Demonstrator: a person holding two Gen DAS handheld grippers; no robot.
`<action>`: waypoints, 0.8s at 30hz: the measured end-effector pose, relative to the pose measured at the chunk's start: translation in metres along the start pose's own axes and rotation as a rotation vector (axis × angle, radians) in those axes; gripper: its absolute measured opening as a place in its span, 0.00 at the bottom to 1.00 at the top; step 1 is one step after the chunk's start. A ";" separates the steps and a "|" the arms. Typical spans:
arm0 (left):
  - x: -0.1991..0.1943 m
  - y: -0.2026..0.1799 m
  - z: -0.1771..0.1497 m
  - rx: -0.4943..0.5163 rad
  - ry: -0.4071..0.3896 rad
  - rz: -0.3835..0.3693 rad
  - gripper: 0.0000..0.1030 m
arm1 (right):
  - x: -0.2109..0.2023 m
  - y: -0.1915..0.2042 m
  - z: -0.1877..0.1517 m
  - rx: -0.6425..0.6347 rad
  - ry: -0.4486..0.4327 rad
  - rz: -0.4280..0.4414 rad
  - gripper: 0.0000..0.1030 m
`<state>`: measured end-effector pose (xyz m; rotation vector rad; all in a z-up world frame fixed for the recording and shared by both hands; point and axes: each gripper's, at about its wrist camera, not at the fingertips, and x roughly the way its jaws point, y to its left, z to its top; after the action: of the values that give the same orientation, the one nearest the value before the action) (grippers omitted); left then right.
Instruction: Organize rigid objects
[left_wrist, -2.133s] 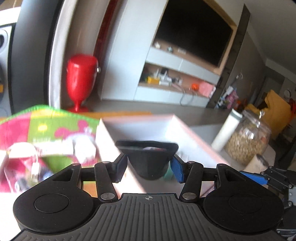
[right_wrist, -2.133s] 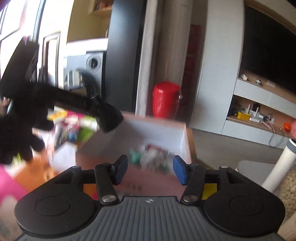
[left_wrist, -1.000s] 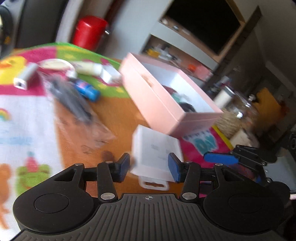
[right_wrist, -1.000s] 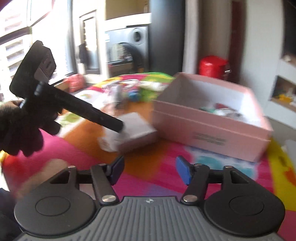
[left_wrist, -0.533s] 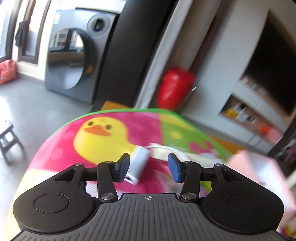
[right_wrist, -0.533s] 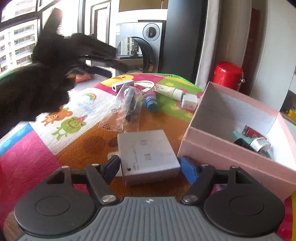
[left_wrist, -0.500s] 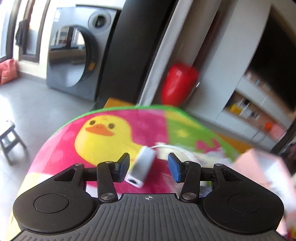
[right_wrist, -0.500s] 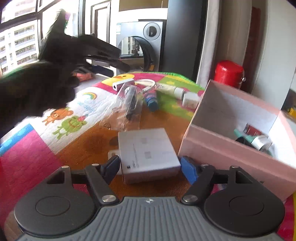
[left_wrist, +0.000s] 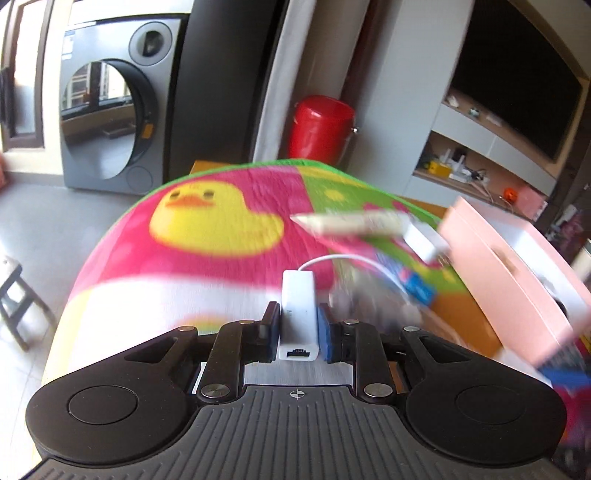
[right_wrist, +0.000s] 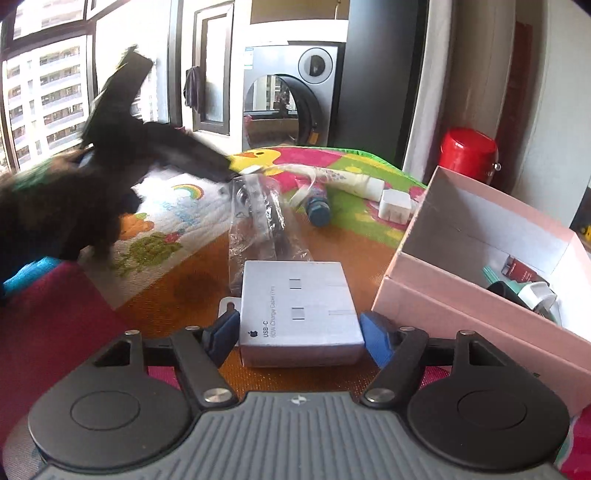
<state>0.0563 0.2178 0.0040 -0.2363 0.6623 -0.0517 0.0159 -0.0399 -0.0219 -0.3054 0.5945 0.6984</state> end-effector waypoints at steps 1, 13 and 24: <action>-0.010 0.000 -0.007 0.001 -0.003 0.002 0.24 | -0.003 0.000 -0.001 -0.003 0.001 0.007 0.69; -0.066 -0.049 -0.067 0.020 0.046 -0.126 0.25 | -0.060 -0.012 -0.044 -0.083 0.032 -0.020 0.69; -0.040 -0.062 -0.051 -0.018 0.008 -0.039 0.25 | -0.078 -0.027 -0.049 -0.017 0.031 -0.113 0.69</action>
<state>-0.0048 0.1521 0.0032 -0.2663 0.6664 -0.0837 -0.0332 -0.1220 -0.0120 -0.3636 0.5963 0.5907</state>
